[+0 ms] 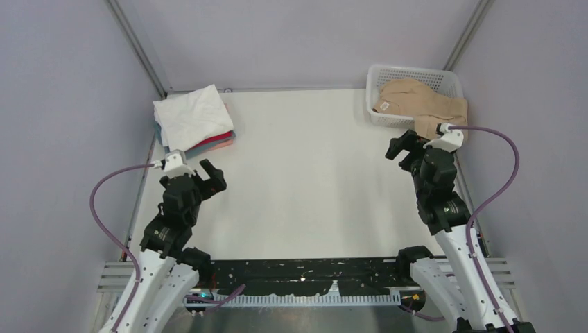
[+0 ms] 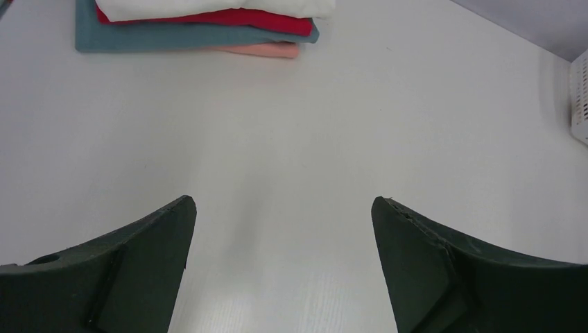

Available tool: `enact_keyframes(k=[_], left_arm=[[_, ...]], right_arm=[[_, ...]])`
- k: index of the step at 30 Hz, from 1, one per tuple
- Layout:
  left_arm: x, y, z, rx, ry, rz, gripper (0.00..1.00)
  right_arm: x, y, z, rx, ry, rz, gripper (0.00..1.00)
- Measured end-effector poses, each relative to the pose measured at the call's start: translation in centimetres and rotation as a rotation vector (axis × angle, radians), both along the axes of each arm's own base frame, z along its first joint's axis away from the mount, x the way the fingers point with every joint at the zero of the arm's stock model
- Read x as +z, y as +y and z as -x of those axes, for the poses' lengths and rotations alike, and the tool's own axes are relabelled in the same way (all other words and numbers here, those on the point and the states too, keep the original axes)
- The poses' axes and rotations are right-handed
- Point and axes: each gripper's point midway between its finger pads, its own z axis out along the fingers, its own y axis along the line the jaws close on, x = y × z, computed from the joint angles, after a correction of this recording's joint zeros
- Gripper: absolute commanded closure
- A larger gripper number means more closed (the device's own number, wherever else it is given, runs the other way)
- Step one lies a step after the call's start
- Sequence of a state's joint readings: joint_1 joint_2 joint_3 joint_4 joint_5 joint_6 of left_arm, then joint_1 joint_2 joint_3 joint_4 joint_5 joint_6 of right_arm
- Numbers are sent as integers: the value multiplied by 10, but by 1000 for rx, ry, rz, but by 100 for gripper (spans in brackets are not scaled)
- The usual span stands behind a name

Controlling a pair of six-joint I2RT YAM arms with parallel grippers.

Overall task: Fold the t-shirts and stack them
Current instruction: Grab crumpled tshirt from bin with the right arm

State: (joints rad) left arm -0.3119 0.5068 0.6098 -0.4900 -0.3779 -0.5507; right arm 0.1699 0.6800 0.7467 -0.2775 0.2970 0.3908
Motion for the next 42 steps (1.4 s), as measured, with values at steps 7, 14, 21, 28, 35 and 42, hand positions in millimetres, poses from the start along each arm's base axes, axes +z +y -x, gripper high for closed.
enact_keyframes(k=[7,14,21,28,35,42], left_arm=[[-5,-1,-5,-1,22,-8,0],[-13,-3,-14,4,71,-35,0],[-24,-1,-21,23,130,-69,1],[-28,1,-25,33,152,-85,0],[-31,2,-27,35,173,-105,0],[-36,3,-29,38,192,-121,0]], right_arm=[[18,3,-47,22,73,107,5],[52,-29,-177,-82,155,152,5],[-15,-77,-297,-108,311,200,5],[-108,-118,-339,-72,490,234,5],[-131,-121,-326,-15,589,326,5],[-144,-123,-306,58,709,440,5]])
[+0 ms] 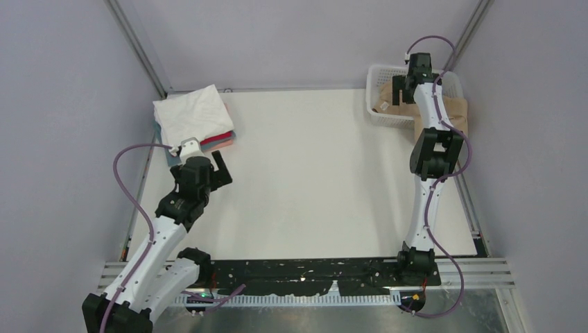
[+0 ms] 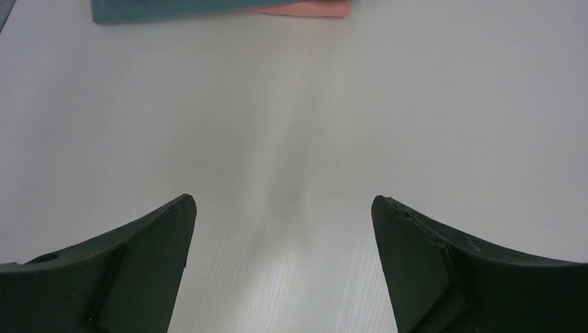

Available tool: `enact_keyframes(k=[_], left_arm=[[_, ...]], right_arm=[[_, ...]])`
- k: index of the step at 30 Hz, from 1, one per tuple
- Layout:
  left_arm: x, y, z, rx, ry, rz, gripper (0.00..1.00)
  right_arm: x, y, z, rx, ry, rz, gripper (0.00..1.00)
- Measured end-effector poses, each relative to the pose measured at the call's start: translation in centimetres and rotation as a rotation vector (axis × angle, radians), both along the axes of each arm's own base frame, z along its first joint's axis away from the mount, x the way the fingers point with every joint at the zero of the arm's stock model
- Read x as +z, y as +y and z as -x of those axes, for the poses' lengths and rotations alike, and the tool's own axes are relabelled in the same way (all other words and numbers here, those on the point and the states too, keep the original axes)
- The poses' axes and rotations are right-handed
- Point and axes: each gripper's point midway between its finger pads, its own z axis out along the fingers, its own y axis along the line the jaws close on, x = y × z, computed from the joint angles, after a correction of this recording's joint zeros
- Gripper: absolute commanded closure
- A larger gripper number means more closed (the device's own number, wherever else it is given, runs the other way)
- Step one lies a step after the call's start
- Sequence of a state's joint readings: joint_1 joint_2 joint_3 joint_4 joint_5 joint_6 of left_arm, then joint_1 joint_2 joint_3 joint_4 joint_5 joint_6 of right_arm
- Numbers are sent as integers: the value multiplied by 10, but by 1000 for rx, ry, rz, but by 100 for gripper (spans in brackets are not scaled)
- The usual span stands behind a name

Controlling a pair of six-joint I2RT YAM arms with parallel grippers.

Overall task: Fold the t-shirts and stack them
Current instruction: Grab crumpled tshirt from bin with the right arm

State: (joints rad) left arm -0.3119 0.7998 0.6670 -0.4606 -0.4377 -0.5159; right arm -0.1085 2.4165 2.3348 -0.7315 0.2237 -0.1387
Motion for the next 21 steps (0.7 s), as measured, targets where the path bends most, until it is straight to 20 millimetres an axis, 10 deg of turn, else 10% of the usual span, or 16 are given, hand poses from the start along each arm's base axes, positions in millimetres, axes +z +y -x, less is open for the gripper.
enact_keyframes(k=[15,18,21], left_arm=[[-4,3,-3,18,22,-21,0],[-2,4,-3,25,16,-24,0],[0,5,-4,31,12,-28,0]], right_arm=[[-31,-32,28,119,276,251,2],[-35,-41,30,123,317,313,11],[-37,-47,33,132,351,359,43]])
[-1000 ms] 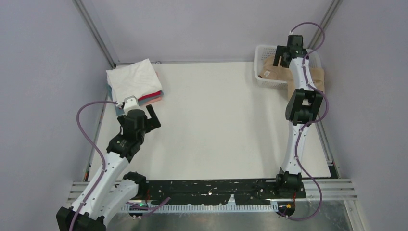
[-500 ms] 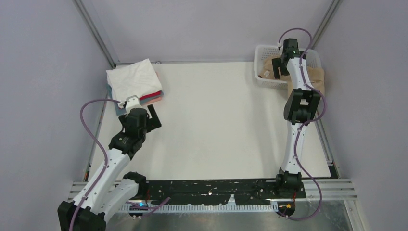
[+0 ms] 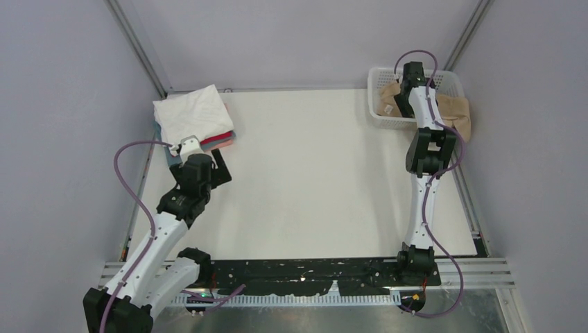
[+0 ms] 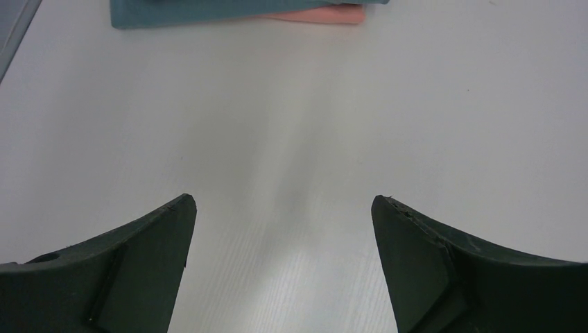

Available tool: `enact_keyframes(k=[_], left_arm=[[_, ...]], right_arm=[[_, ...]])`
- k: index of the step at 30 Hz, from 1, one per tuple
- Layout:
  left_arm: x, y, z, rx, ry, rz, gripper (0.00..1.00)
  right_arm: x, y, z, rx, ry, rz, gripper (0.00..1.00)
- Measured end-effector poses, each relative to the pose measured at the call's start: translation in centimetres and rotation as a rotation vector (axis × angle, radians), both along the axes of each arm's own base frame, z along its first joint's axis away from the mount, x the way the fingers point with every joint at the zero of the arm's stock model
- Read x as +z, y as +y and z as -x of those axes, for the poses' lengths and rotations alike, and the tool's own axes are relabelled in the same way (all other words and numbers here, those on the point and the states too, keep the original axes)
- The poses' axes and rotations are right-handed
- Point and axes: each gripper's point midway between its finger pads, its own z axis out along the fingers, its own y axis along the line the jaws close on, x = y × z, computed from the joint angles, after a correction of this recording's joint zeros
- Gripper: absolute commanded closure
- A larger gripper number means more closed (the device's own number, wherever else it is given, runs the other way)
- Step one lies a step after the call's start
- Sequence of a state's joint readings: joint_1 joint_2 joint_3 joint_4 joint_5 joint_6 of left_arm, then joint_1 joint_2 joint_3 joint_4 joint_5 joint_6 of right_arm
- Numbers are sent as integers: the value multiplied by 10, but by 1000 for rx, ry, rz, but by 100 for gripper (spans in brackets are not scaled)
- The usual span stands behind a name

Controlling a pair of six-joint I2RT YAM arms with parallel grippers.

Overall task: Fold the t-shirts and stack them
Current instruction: Grab crumpled tshirt from bin with the right arm

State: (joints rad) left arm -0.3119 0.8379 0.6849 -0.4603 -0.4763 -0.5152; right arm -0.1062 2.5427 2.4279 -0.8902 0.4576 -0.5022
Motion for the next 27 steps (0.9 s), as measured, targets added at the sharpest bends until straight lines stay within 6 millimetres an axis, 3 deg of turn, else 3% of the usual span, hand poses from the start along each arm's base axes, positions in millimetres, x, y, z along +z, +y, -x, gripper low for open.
enact_keyframes(k=[6,8,15,18,22,24,27], left_arm=[[-3,2,-2,11,18,-14,0],[-1,3,-3,17,15,-17,0],[1,4,-3,23,9,-20,0],[2,4,-3,23,7,-19,0],[5,4,-3,23,-6,-15,0],[7,4,-2,23,-15,-11,0],[10,3,-1,20,-27,-3,0]], right_arm=[[7,-10,-1,-5,2,49,90],[12,-13,-4,-18,-21,52,94],[23,-23,-17,-89,-146,44,95],[38,-24,-28,-127,-256,22,95],[93,-10,-41,-152,-478,-86,95],[149,3,-45,-138,-644,-172,95],[251,31,-32,-75,-899,-314,95]])
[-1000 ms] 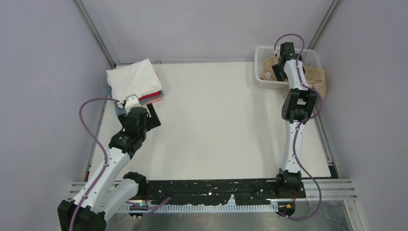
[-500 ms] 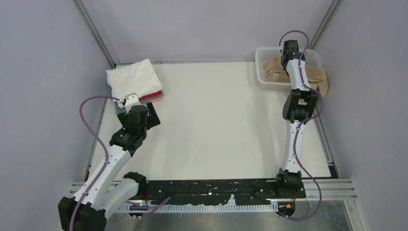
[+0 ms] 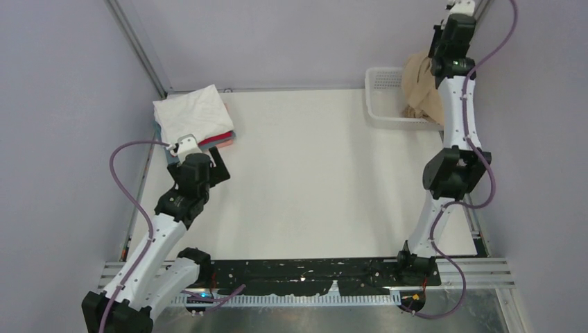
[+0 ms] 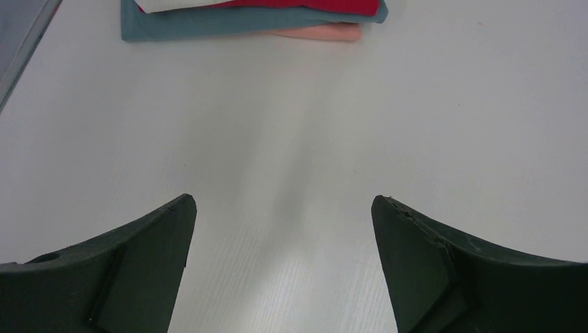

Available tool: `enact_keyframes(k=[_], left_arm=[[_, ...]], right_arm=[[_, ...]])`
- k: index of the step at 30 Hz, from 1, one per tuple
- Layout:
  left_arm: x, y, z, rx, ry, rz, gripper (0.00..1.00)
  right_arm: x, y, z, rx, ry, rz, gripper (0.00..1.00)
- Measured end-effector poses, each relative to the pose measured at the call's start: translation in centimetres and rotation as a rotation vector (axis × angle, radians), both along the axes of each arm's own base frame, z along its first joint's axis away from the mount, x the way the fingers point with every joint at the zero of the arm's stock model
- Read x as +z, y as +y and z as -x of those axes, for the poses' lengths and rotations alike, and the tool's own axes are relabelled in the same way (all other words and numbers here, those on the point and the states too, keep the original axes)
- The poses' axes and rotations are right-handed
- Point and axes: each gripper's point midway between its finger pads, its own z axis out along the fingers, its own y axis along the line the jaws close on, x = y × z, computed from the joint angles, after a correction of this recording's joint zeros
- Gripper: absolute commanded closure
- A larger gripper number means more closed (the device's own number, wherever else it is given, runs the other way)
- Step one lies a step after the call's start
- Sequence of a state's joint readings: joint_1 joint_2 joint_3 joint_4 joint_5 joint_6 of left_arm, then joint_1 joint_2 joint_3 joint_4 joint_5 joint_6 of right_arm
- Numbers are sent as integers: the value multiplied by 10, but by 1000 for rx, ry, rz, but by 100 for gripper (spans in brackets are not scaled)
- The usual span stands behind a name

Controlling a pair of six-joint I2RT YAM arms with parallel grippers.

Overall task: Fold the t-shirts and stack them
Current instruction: Grab crumpled tshirt from bin with the right arm, then move the tshirt to the center of the board

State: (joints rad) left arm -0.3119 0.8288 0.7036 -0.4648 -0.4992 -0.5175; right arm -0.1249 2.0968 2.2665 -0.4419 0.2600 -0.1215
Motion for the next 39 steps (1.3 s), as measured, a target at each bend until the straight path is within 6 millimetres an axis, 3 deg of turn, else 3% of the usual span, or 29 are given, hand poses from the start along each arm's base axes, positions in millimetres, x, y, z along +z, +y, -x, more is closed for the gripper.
enact_keyframes(k=[3,5,7,10,13,15,18,20,23,25,29,31,33,34,36,39], left_arm=[[6,-2,2,-9,-22,18,0],[12,-4,3,-18,-47,37,0],[20,-5,6,-23,-79,64,0],[35,-7,13,-32,-143,110,0],[44,-8,23,-38,-181,148,1],[45,-6,31,-32,-192,168,0],[48,-4,41,-22,-210,194,0],[50,-2,48,-15,-226,214,0],[48,-1,55,-12,-240,235,0],[40,-3,57,-18,-229,250,0],[18,-9,58,-38,-160,255,0],[7,-12,59,-39,-117,257,0],[-2,-15,59,-48,-79,263,0],[-7,-18,58,-57,-61,269,0],[-21,-28,58,-87,-8,288,0],[-49,-46,60,-144,107,330,0]], right_arm=[[125,49,39,153,-298,-79,95],[194,96,74,289,-456,-104,95],[245,150,113,453,-569,-129,95],[292,235,177,742,-669,-183,94],[306,285,221,949,-693,-236,95],[303,307,237,1043,-675,-272,94],[282,343,252,1174,-601,-329,95],[257,365,255,1241,-527,-362,95],[202,384,253,1273,-394,-402,95],[159,382,247,1222,-305,-424,92],[51,354,238,998,-125,-461,75],[-19,324,235,794,-20,-450,32],[-76,292,231,592,82,-418,0],[-103,271,230,475,138,-378,2],[-134,235,231,279,219,-301,5],[-148,198,241,98,265,-218,5]])
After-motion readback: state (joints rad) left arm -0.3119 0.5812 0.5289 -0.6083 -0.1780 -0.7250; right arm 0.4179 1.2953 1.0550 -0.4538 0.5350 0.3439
